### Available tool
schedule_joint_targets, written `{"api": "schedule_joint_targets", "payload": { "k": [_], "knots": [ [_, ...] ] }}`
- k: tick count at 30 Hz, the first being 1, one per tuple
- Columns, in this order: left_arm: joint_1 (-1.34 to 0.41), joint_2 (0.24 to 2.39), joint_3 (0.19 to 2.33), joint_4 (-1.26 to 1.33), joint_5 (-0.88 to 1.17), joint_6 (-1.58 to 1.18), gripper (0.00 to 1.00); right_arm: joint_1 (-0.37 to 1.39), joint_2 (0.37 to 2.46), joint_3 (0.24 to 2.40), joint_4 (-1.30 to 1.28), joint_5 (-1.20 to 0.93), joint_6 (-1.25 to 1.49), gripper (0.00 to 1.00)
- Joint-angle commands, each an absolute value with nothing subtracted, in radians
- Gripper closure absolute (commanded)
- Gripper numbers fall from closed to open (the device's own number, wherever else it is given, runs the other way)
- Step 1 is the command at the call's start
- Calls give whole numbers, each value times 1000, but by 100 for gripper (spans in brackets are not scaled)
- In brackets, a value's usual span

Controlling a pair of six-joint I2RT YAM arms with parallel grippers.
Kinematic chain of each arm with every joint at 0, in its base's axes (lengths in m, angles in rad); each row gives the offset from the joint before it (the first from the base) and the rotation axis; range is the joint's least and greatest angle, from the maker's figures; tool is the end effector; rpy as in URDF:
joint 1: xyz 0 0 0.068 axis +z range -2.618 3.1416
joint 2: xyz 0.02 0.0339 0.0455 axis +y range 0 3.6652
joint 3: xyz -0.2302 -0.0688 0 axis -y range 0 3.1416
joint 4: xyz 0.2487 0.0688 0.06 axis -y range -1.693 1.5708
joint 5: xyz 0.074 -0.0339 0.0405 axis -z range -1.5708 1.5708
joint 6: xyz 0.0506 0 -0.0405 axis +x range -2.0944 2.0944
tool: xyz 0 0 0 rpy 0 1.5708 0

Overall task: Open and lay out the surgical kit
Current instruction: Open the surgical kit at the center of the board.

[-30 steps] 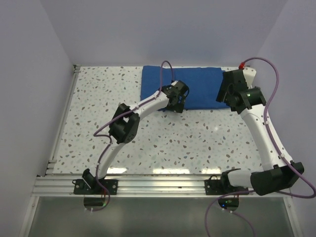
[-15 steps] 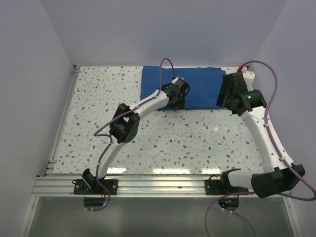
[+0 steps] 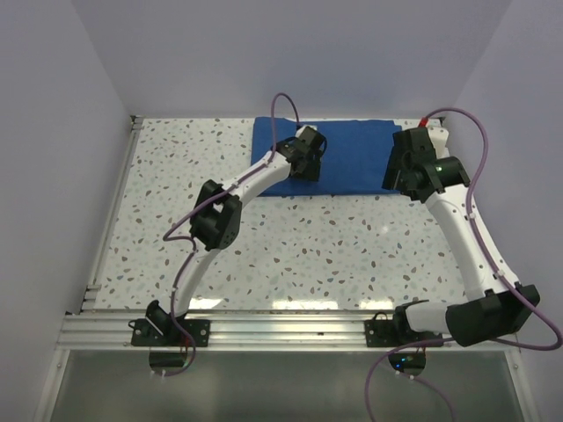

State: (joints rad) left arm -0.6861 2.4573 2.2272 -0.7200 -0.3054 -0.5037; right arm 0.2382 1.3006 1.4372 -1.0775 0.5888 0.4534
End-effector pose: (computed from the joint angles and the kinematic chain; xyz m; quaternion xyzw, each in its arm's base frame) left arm 0.4161 -0.3210 0.1613 0.0395 0.9415 -0.0492 0.3312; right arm 0.2643 0.0353 0.3349 0.1871 0.8950 -0.1591 0.3724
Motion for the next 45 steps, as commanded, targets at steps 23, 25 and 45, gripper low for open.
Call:
{"api": "schedule_joint_targets", "payload": {
  "k": [23,25,45],
  "knots": [
    [-749,2496,2269,-733,-370,-515,65,239,1322,1410,-1031,588,403,1],
    [-738,2496,2270,-735,-367,-514,68,239,1324,1414,-1029,587,402,1],
    [-367,1752,1918,-742,-380,-486,100,239,1604,1646,-953,525,433,1]
  ]
}}
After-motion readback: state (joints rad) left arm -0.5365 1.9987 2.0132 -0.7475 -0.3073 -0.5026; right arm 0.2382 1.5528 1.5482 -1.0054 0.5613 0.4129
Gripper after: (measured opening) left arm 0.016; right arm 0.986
